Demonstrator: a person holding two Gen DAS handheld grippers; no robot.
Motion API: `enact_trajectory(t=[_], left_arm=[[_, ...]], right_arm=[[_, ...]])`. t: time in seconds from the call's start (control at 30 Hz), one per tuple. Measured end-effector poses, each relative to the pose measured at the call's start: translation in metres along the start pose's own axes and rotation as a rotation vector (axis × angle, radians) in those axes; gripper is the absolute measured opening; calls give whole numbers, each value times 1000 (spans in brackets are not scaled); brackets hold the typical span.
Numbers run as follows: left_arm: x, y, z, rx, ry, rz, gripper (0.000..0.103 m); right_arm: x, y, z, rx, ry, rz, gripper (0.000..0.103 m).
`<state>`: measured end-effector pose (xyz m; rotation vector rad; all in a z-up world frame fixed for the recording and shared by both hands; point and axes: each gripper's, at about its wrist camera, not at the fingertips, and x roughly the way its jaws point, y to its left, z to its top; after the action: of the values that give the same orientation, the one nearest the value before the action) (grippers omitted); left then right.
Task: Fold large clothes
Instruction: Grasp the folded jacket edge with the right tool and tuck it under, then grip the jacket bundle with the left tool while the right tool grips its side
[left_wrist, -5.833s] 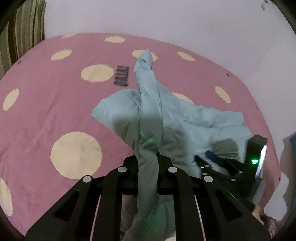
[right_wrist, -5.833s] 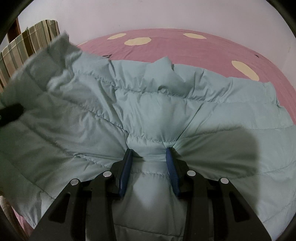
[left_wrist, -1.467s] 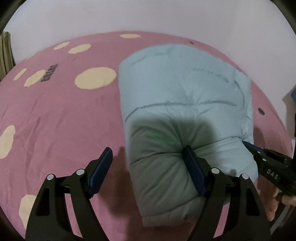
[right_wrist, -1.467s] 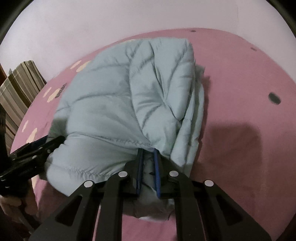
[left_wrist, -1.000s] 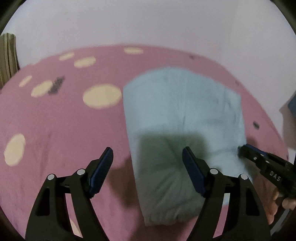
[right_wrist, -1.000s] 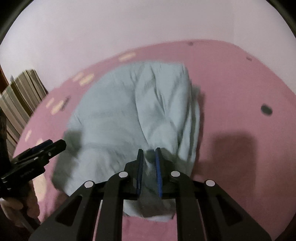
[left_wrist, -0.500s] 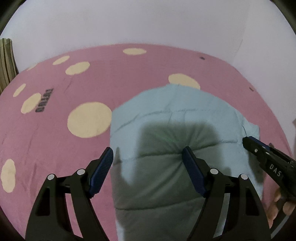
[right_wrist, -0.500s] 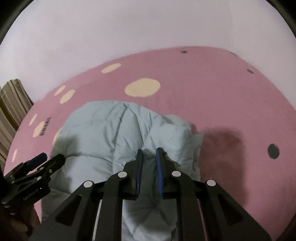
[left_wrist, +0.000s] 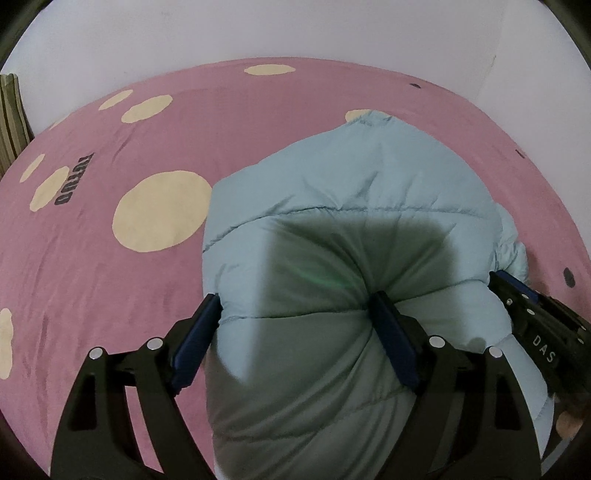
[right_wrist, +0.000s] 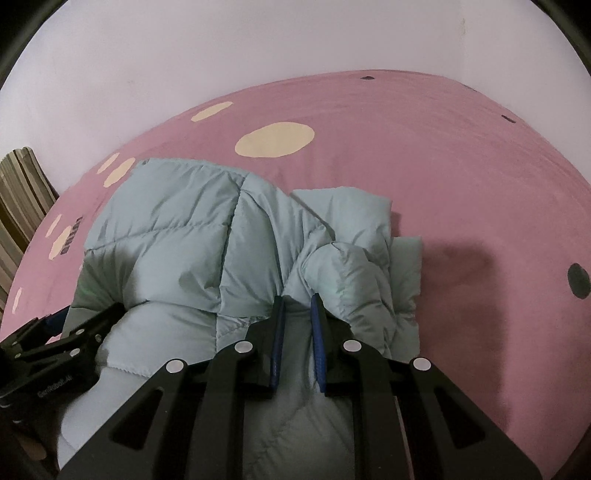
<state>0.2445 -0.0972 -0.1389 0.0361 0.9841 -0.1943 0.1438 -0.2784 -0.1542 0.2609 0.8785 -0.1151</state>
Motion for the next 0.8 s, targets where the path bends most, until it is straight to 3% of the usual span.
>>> enact_trajectory(t=[0.47, 0.67, 0.8], left_arm=[[11, 1, -5, -4, -12, -5, 84], [-3, 14, -1, -60, -16, -72, 84], [-21, 29, 0, -120, -16, -95, 84]], right_arm=[[5, 3, -5, -7, -15, -25, 15], [-4, 3, -3, -8, -36, -19, 15], [-19, -3, -1, 19, -38, 20, 29]])
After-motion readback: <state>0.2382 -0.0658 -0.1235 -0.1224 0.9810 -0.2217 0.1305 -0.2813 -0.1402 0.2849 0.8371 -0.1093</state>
